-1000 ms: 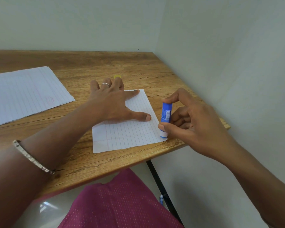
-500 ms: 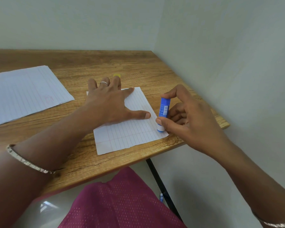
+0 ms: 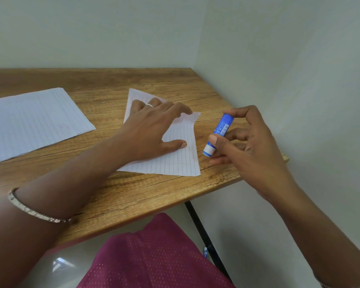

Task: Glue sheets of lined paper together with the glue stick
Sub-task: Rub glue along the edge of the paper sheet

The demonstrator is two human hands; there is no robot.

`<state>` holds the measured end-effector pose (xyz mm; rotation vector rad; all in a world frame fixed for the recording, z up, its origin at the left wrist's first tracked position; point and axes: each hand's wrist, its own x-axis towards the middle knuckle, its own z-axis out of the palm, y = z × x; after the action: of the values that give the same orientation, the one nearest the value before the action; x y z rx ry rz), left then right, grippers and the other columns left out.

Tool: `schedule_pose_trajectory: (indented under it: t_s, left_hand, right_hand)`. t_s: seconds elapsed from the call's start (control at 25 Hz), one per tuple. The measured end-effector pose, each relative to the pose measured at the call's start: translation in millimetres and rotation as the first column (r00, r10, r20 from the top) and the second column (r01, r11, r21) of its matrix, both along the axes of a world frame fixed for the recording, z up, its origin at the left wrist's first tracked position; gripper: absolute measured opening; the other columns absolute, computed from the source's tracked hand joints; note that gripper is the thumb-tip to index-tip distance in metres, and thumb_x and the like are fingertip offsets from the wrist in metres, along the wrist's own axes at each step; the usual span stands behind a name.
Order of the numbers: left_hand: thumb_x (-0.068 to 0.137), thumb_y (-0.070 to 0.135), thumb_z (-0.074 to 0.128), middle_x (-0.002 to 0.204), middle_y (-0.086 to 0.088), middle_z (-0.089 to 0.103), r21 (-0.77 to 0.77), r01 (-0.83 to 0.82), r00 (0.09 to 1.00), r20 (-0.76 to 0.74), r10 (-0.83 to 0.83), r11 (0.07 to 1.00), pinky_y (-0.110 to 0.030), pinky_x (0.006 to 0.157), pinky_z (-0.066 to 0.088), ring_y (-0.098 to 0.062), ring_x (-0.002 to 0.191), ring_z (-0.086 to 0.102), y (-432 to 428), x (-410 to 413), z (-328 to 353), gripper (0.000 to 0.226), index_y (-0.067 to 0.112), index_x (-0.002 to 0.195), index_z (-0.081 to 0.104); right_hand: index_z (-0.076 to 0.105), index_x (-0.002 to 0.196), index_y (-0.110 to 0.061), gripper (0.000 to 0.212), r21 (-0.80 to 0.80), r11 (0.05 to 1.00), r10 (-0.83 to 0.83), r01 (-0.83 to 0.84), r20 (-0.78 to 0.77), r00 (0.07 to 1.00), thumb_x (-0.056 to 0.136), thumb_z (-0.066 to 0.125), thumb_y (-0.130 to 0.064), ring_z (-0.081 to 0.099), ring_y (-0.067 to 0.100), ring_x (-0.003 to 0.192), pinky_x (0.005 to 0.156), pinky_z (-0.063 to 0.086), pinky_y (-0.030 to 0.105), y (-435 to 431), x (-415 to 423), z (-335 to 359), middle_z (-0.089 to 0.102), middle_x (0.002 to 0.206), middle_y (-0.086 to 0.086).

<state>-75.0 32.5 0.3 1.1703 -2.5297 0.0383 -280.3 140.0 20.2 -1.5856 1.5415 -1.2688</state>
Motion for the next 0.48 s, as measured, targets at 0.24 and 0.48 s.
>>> schedule_pose_trajectory:
  t_s: [0.24, 0.48]
  left_hand:
    - [0.093, 0.053, 0.051, 0.124, 0.016, 0.062, 0.126, 0.068, 0.998, -0.015, -0.066, 0.99, -0.046, 0.102, 0.026, -0.015, 0.12, 0.055, -7.6, 9.1, -3.5, 0.044, 0.037, 0.129, 0.033]
    - [0.082, 0.066, 0.039, 0.143, 0.021, 0.049, 0.256, 0.068, 0.954, 0.266, -0.138, 0.964, -0.05, 0.107, 0.019, -0.013, 0.136, 0.039, -9.7, 30.5, 16.1, 0.053, 0.058, 0.134, 0.042]
  right_hand:
    - [0.046, 0.132, -0.026, 0.044, -0.042, 0.996, 0.08, -0.077, 0.077, 0.994, 0.097, 0.07, -0.016, 0.08, 0.019, 0.077, 0.073, 0.065, 0.034, -5.9, 18.3, -5.6, 0.073, 0.092, 0.005]
    - [0.047, 0.133, -0.023, 0.043, -0.092, 0.996, 0.029, -0.02, 0.102, 0.994, 0.096, 0.07, -0.016, 0.08, 0.021, 0.081, 0.076, 0.065, 0.036, -16.5, 0.6, -2.1, 0.075, 0.085, 0.007]
